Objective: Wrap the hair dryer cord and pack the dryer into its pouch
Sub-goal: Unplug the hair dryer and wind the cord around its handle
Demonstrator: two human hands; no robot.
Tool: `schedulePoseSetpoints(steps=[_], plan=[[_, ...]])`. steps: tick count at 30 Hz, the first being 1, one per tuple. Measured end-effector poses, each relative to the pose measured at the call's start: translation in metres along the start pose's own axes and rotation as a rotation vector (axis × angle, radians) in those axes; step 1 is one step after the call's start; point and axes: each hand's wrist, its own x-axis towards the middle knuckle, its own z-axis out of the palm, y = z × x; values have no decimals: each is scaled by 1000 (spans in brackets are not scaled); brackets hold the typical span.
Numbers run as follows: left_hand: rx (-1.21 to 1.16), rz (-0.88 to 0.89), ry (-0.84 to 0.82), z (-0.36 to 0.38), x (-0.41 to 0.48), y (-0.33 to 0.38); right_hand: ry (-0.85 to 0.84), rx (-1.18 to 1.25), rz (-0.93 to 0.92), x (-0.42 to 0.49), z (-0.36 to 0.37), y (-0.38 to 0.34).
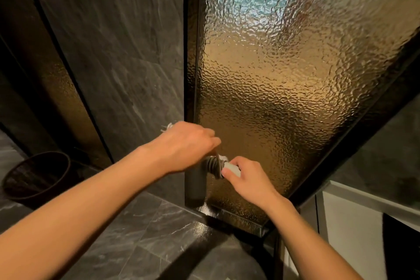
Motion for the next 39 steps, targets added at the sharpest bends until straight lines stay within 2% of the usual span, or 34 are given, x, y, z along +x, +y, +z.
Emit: schedulePoseSetpoints(steps=[2, 5, 7, 11, 14, 17, 19, 20, 22, 23, 26, 29, 31, 34, 37, 39], plan=[[32, 88, 85, -3, 14, -16, -96, 74, -88, -4, -9, 3], [0, 102, 178, 6, 31, -33, -178, 278, -223, -14, -26, 7], [-220, 99, 173, 8, 41, -38, -196, 417, -276, -21, -37, 7], [-834, 94, 14, 8, 53, -34, -282, 788, -317, -32, -58, 14], [-1178, 77, -71, 21, 61, -24, -291, 982, -310, -39, -67, 26], [-1443, 196, -282, 51, 68, -5, -231, 1228, -271, -48, -69, 33], [-1697, 65, -322, 79, 64, 18, -109, 1344, -230, -51, -69, 38], [-1811, -64, -238, 89, 62, 34, -45, 1374, -212, -51, -70, 40], [-2023, -282, -40, 93, 60, 67, 58, 1378, -181, -52, -70, 44], [-2088, -351, -6, 90, 61, 81, 100, 1348, -152, -52, -69, 47], [-2158, -564, -59, 80, 68, 107, 220, 1249, -59, -55, -60, 60], [-2189, -733, -4, 76, 80, 122, 340, 1190, 17, -61, -49, 72], [-2207, -735, 27, 75, 89, 137, 399, 1124, 43, -67, -44, 81], [-2110, -735, 4, 75, 103, 160, 438, 980, 69, -77, -40, 99], [-2049, -729, -88, 78, 115, 183, 454, 917, 113, -89, -45, 121], [-2089, -676, -166, 75, 126, 201, 496, 901, 141, -102, -50, 137]])
